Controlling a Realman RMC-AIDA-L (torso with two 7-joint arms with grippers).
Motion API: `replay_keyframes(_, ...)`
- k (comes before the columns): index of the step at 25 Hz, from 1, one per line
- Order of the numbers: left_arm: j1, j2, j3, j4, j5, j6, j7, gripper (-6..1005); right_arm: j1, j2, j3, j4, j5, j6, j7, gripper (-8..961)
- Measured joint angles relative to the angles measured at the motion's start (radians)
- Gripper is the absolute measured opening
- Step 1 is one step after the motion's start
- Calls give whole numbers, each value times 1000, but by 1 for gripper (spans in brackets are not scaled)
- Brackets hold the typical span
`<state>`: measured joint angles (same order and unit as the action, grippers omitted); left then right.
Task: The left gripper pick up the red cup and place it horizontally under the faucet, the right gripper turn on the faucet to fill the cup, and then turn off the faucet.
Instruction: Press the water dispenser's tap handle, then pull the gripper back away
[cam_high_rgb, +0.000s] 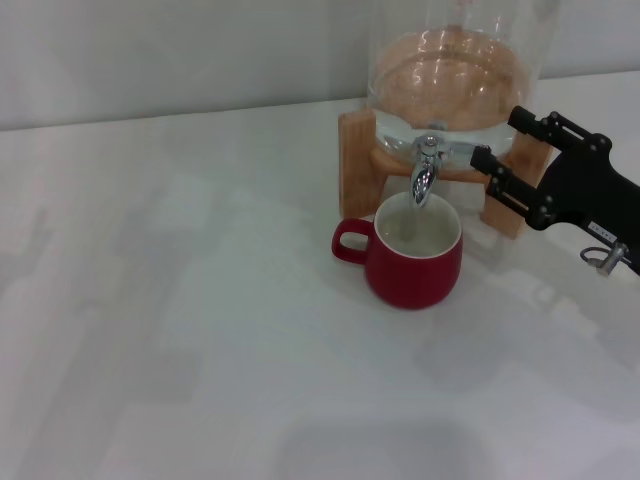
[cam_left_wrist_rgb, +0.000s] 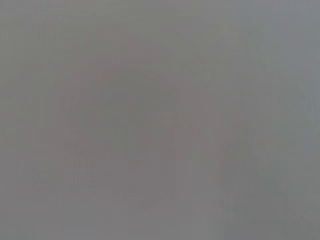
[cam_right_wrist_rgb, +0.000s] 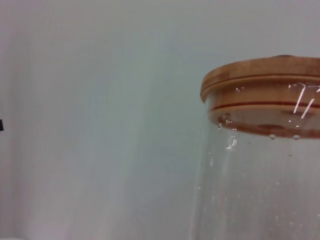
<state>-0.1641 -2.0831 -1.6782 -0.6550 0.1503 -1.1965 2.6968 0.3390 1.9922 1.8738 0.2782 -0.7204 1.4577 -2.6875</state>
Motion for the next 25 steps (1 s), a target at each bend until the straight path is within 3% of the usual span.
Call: replay_keyframes(25, -5, 2, 0, 0, 0, 0, 0, 853, -21, 4, 28, 5, -3, 0, -2, 610)
